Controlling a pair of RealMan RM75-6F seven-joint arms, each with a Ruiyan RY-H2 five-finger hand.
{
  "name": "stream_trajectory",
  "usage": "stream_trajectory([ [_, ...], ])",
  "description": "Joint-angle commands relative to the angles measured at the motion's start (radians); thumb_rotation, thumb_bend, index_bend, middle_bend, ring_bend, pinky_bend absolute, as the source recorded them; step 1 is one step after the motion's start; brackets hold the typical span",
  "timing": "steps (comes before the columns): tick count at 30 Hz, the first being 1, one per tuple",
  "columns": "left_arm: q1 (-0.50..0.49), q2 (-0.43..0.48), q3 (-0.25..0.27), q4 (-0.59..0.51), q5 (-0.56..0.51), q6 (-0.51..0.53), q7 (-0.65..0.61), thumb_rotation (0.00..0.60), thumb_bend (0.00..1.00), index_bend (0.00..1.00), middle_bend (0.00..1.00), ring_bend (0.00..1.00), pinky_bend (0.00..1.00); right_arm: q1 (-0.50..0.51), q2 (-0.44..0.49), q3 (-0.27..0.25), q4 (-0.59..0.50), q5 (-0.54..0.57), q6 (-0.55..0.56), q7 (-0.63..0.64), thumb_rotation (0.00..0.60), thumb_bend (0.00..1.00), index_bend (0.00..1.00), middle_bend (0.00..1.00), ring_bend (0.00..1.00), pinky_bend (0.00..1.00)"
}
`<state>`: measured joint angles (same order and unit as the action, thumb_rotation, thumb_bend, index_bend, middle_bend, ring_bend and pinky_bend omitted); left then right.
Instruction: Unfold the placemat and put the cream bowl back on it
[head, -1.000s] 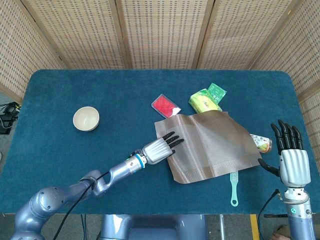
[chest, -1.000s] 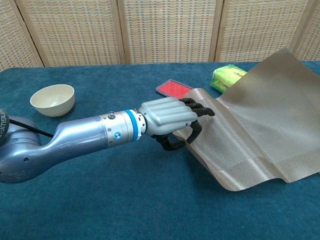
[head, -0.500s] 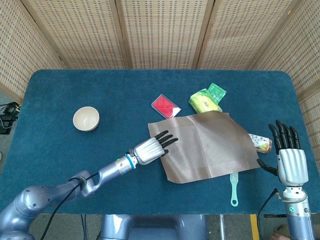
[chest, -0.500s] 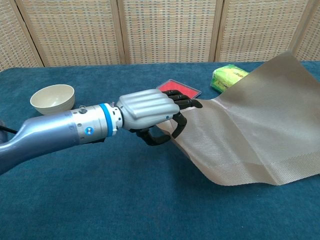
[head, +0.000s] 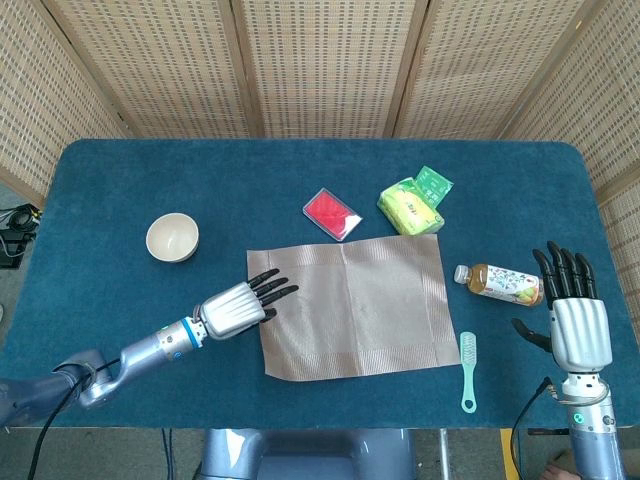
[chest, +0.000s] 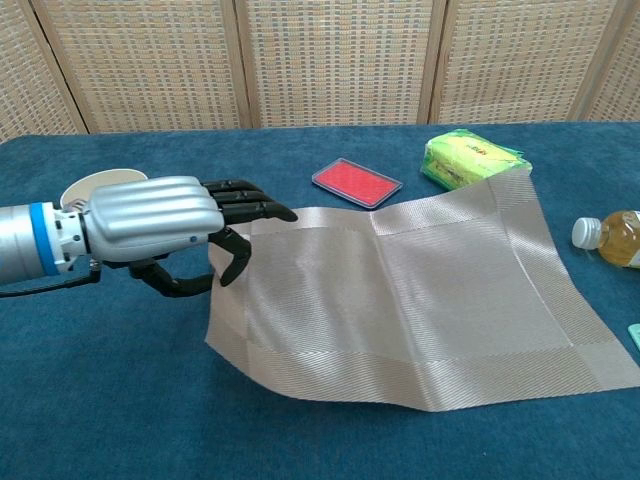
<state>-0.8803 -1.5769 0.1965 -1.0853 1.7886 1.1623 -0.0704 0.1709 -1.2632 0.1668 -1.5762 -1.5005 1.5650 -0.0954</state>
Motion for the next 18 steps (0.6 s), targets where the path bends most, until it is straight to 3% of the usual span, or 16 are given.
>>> stream_trajectory([
  [1, 0.019, 0.027, 0.019, 0.0, 0.021, 0.02, -0.006, 0.6, 0.54, 0.73, 0.0, 0.0, 0.0, 0.001, -0.001, -0.002, -0.001, -0.004, -0.001, -0.004, 0.6, 0.0, 0.0, 0.0, 0.0, 0.0],
  [6, 0.057, 0.064, 0.052, 0.019, 0.043, 0.047, -0.009, 0.6, 0.54, 0.73, 0.0, 0.0, 0.0, -0.001, -0.003, -0.008, -0.006, -0.012, 0.003, -0.011, 0.6, 0.0, 0.0, 0.0, 0.0, 0.0],
  [18, 0.128, 0.06, 0.087, 0.127, 0.078, 0.088, -0.033, 0.6, 0.54, 0.73, 0.0, 0.0, 0.0, -0.007, 0.001, -0.014, -0.017, -0.029, 0.014, -0.013, 0.6, 0.0, 0.0, 0.0, 0.0, 0.0],
])
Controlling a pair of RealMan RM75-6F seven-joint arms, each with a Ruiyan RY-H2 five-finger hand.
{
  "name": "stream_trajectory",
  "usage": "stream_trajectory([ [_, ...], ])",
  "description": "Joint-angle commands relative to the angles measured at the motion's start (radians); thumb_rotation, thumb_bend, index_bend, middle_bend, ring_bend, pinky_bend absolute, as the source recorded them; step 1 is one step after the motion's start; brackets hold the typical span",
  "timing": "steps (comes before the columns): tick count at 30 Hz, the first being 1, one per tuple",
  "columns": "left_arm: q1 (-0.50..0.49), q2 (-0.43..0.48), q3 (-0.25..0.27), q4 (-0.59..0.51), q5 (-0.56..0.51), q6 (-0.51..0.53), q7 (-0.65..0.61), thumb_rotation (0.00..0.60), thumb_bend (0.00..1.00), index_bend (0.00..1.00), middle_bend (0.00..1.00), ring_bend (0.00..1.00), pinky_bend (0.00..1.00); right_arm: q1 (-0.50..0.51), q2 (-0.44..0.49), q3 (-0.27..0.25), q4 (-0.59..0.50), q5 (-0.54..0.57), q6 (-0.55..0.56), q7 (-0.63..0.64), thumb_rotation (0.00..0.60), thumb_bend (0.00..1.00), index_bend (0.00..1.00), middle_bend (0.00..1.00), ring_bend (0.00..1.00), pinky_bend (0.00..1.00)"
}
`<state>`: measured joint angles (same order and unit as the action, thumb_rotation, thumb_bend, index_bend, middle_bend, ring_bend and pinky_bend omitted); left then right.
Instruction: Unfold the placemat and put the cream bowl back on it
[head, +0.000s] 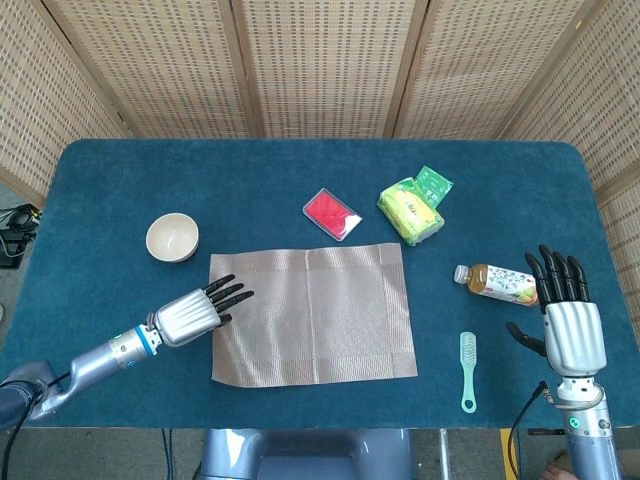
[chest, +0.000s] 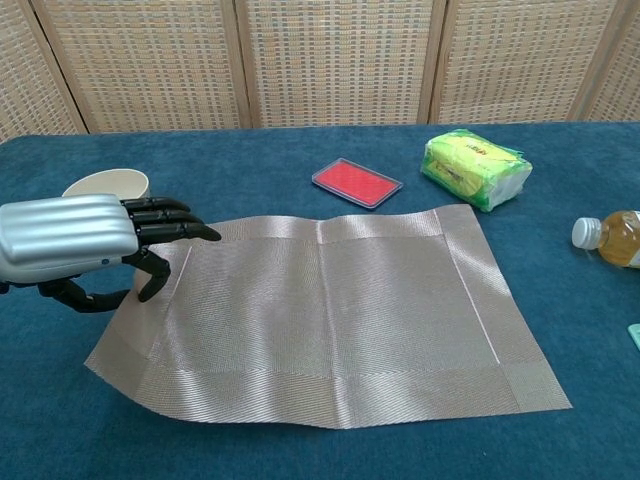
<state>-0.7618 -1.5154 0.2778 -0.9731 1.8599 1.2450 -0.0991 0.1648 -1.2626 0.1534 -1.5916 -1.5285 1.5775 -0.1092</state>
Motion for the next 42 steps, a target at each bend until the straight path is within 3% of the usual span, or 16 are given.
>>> stream_trajectory([
  [1, 0.014, -0.002, 0.008, 0.022, 0.009, 0.007, -0.004, 0.6, 0.54, 0.73, 0.0, 0.0, 0.0, -0.001, 0.001, -0.001, -0.002, -0.003, 0.002, 0.001, 0.6, 0.0, 0.0, 0.0, 0.0, 0.0],
  [28, 0.12, -0.032, 0.026, 0.222, 0.043, 0.067, 0.016, 0.6, 0.55, 0.73, 0.0, 0.0, 0.0, -0.011, 0.008, -0.01, -0.022, -0.034, 0.022, -0.006, 0.6, 0.0, 0.0, 0.0, 0.0, 0.0],
  [29, 0.123, -0.035, 0.026, 0.229, 0.044, 0.068, 0.015, 0.6, 0.52, 0.69, 0.0, 0.0, 0.0, -0.011, 0.008, -0.01, -0.022, -0.034, 0.022, -0.006, 0.6, 0.0, 0.0, 0.0, 0.0, 0.0],
  [31, 0.124, -0.037, 0.033, 0.241, 0.049, 0.064, -0.004, 0.6, 0.28, 0.42, 0.0, 0.0, 0.0, -0.012, 0.008, -0.009, -0.023, -0.035, 0.023, -0.007, 0.6, 0.0, 0.0, 0.0, 0.0, 0.0],
  [32, 0.124, -0.035, 0.037, 0.241, 0.051, 0.065, -0.025, 0.6, 0.11, 0.21, 0.0, 0.0, 0.0, -0.012, 0.008, -0.01, -0.023, -0.036, 0.024, -0.007, 0.6, 0.0, 0.0, 0.0, 0.0, 0.0],
  [34, 0.125, -0.024, 0.045, 0.227, 0.055, 0.08, -0.102, 0.6, 0.0, 0.01, 0.0, 0.0, 0.0, -0.012, 0.008, -0.01, -0.024, -0.036, 0.023, -0.007, 0.6, 0.0, 0.0, 0.0, 0.0, 0.0],
  [39, 0.131, 0.03, 0.027, 0.162, 0.04, 0.172, -0.281, 0.6, 0.0, 0.0, 0.0, 0.0, 0.0, -0.013, 0.01, -0.009, -0.027, -0.033, 0.02, -0.006, 0.6, 0.0, 0.0, 0.0, 0.0, 0.0],
  [42, 0.133, 0.066, -0.002, 0.125, 0.016, 0.199, -0.297, 0.6, 0.0, 0.0, 0.0, 0.0, 0.0, -0.013, 0.011, -0.01, -0.028, -0.033, 0.019, -0.006, 0.6, 0.0, 0.0, 0.0, 0.0, 0.0],
])
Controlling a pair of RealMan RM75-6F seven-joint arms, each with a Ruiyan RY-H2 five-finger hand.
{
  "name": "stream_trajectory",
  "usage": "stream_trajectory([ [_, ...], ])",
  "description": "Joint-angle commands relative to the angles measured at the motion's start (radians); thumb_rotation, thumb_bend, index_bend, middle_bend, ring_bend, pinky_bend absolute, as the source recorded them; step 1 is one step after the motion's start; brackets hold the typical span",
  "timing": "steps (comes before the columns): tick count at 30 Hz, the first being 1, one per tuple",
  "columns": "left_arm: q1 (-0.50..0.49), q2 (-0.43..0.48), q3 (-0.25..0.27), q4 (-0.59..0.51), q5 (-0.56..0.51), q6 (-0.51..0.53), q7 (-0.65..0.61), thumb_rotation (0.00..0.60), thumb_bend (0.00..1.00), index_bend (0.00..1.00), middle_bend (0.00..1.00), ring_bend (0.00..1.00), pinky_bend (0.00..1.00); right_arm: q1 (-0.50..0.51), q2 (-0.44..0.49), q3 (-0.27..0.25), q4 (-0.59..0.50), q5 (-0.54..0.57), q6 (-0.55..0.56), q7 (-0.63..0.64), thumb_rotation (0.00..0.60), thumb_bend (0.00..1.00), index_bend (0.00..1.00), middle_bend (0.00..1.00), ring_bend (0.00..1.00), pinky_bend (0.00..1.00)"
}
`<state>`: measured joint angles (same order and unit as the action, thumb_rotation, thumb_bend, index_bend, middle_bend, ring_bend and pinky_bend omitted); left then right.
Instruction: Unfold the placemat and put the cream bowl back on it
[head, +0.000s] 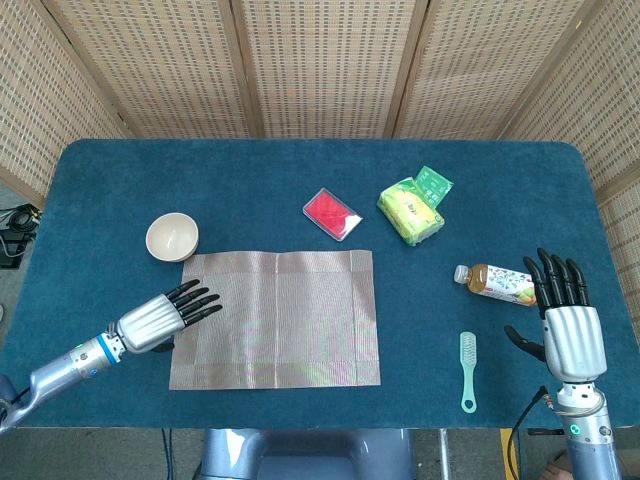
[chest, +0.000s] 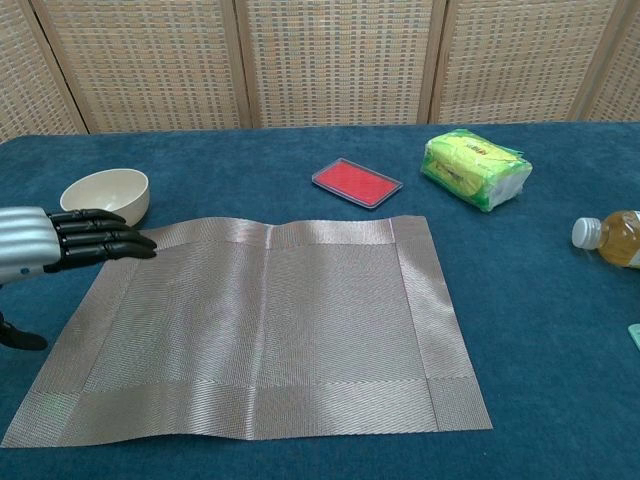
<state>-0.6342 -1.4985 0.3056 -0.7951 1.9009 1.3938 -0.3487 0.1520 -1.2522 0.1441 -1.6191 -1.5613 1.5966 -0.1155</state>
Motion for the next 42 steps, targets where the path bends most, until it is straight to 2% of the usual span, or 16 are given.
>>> stream_trajectory([
  [1, 0.007, 0.055, -0.041, -0.059, -0.034, 0.055, -0.043, 0.6, 0.0, 0.0, 0.0, 0.0, 0.0, 0.0, 0.0, 0.0, -0.001, -0.001, 0.0, 0.0, 0.6, 0.0, 0.0, 0.0, 0.0, 0.0],
  [4, 0.013, 0.071, -0.092, -0.074, -0.086, 0.06, -0.021, 0.6, 0.0, 0.02, 0.0, 0.0, 0.0, 0.0, 0.001, 0.0, -0.002, -0.002, 0.0, 0.0, 0.6, 0.0, 0.0, 0.0, 0.0, 0.0],
  [7, 0.016, 0.078, -0.131, -0.083, -0.141, 0.031, -0.019, 0.6, 0.0, 0.15, 0.0, 0.0, 0.0, -0.001, 0.003, 0.0, -0.003, -0.003, 0.002, 0.002, 0.6, 0.0, 0.0, 0.0, 0.0, 0.0],
  [8, 0.015, 0.081, -0.153, -0.084, -0.174, 0.007, -0.022, 0.6, 0.0, 0.19, 0.0, 0.0, 0.0, -0.002, 0.003, 0.0, -0.004, -0.004, 0.003, 0.003, 0.6, 0.0, 0.0, 0.0, 0.0, 0.0],
  [12, 0.005, 0.08, -0.206, -0.056, -0.272, -0.112, -0.014, 0.6, 0.01, 0.23, 0.0, 0.0, 0.0, -0.003, 0.006, 0.001, -0.007, -0.004, 0.004, 0.007, 0.6, 0.0, 0.0, 0.0, 0.0, 0.0],
  [15, -0.005, 0.066, -0.233, -0.037, -0.339, -0.223, -0.065, 0.6, 0.09, 0.24, 0.0, 0.0, 0.0, -0.002, 0.007, -0.001, -0.008, -0.004, -0.001, 0.009, 0.6, 0.0, 0.0, 0.0, 0.0, 0.0],
  [20, -0.017, 0.01, -0.259, 0.05, -0.397, -0.343, -0.113, 0.6, 0.24, 0.27, 0.0, 0.0, 0.0, 0.002, 0.008, -0.004, -0.009, 0.003, -0.018, 0.016, 0.6, 0.0, 0.0, 0.0, 0.0, 0.0],
  [28, -0.044, -0.097, -0.267, 0.193, -0.416, -0.473, -0.147, 0.6, 0.26, 0.34, 0.0, 0.0, 0.0, 0.008, 0.004, -0.004, -0.003, 0.013, -0.035, 0.018, 0.6, 0.0, 0.0, 0.0, 0.0, 0.0],
  [37, -0.074, -0.176, -0.269, 0.287, -0.406, -0.538, -0.175, 0.6, 0.26, 0.44, 0.0, 0.0, 0.0, 0.011, 0.0, -0.002, 0.005, 0.024, -0.046, 0.019, 0.6, 0.0, 0.0, 0.0, 0.0, 0.0],
  [39, -0.082, -0.195, -0.274, 0.311, -0.406, -0.549, -0.177, 0.6, 0.29, 0.49, 0.0, 0.0, 0.0, 0.013, 0.0, -0.002, 0.007, 0.027, -0.05, 0.02, 0.6, 0.0, 0.0, 0.0, 0.0, 0.0],
  [42, -0.09, -0.216, -0.279, 0.334, -0.405, -0.552, -0.181, 0.6, 0.34, 0.61, 0.0, 0.0, 0.0, 0.014, -0.001, -0.002, 0.008, 0.029, -0.054, 0.021, 0.6, 0.0, 0.0, 0.0, 0.0, 0.0],
])
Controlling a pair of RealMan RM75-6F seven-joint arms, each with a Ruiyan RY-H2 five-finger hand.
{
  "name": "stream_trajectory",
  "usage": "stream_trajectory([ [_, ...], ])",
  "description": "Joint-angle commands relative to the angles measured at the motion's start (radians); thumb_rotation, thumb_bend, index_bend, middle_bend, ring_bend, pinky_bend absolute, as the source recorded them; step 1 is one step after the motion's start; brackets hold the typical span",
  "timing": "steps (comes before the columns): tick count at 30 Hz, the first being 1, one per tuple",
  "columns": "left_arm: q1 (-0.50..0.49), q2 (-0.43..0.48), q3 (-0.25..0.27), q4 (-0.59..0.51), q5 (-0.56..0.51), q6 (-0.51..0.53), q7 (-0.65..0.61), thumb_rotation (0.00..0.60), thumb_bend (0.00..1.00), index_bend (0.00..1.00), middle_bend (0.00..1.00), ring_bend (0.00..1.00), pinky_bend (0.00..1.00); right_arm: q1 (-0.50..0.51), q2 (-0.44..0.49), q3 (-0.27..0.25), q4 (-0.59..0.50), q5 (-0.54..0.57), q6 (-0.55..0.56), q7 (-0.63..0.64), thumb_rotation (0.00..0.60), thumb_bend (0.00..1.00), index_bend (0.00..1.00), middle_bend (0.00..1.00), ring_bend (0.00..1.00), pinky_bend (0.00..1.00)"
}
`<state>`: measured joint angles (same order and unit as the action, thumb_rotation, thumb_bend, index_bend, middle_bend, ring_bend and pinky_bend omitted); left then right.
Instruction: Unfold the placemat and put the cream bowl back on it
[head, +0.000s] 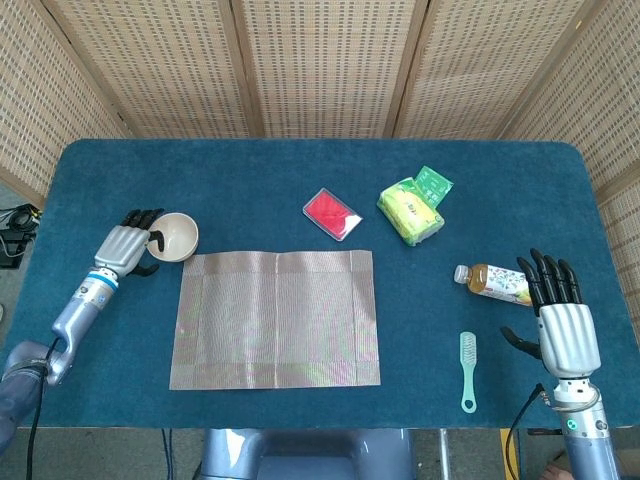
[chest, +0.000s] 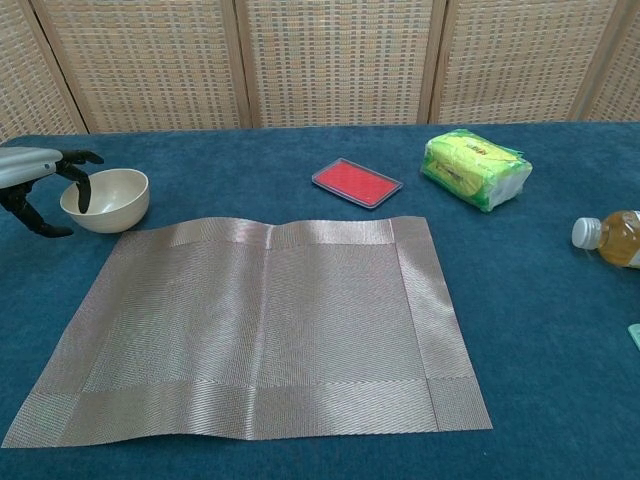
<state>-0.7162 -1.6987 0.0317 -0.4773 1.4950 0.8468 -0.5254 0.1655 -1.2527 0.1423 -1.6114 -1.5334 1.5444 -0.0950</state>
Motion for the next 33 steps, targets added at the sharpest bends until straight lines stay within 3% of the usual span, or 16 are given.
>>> stream_trajectory([
  [1, -0.011, -0.022, -0.005, 0.023, 0.003, -0.006, -0.004, 0.6, 0.35, 0.65, 0.0, 0.0, 0.0, 0.001, 0.0, 0.0, 0.0, 0.002, -0.002, 0.002, 0.6, 0.0, 0.0, 0.0, 0.0, 0.0],
  [8, -0.019, -0.037, -0.009, 0.052, 0.014, 0.015, -0.018, 0.6, 0.39, 0.72, 0.0, 0.0, 0.0, 0.002, 0.002, 0.002, 0.0, 0.006, -0.004, 0.008, 0.6, 0.0, 0.0, 0.0, 0.0, 0.0],
  [15, -0.025, 0.019, -0.015, -0.028, 0.049, 0.147, -0.026, 0.6, 0.39, 0.72, 0.0, 0.0, 0.0, 0.0, 0.008, 0.001, -0.007, 0.002, 0.0, 0.015, 0.6, 0.0, 0.0, 0.0, 0.0, 0.0],
  [20, -0.056, 0.121, 0.013, -0.231, 0.139, 0.273, 0.051, 0.6, 0.39, 0.72, 0.0, 0.0, 0.0, -0.002, 0.014, 0.002, -0.014, -0.001, 0.006, 0.021, 0.6, 0.0, 0.0, 0.0, 0.0, 0.0],
  [23, -0.109, 0.221, 0.049, -0.485, 0.239, 0.293, 0.219, 0.6, 0.39, 0.72, 0.0, 0.0, 0.0, -0.006, 0.021, 0.002, -0.022, -0.009, 0.016, 0.026, 0.6, 0.0, 0.0, 0.0, 0.0, 0.0],
  [24, -0.139, 0.258, 0.063, -0.605, 0.276, 0.268, 0.312, 0.6, 0.4, 0.72, 0.0, 0.0, 0.0, -0.009, 0.025, 0.001, -0.026, -0.012, 0.021, 0.031, 0.6, 0.0, 0.0, 0.0, 0.0, 0.0],
  [27, -0.169, 0.324, 0.058, -0.821, 0.262, 0.17, 0.487, 0.6, 0.4, 0.72, 0.0, 0.0, 0.0, -0.012, 0.031, 0.002, -0.031, -0.013, 0.026, 0.037, 0.6, 0.0, 0.0, 0.0, 0.0, 0.0],
  [33, -0.204, 0.38, 0.045, -1.04, 0.199, 0.008, 0.73, 0.6, 0.4, 0.7, 0.0, 0.0, 0.0, -0.016, 0.039, 0.005, -0.033, -0.01, 0.032, 0.05, 0.6, 0.0, 0.0, 0.0, 0.0, 0.0],
])
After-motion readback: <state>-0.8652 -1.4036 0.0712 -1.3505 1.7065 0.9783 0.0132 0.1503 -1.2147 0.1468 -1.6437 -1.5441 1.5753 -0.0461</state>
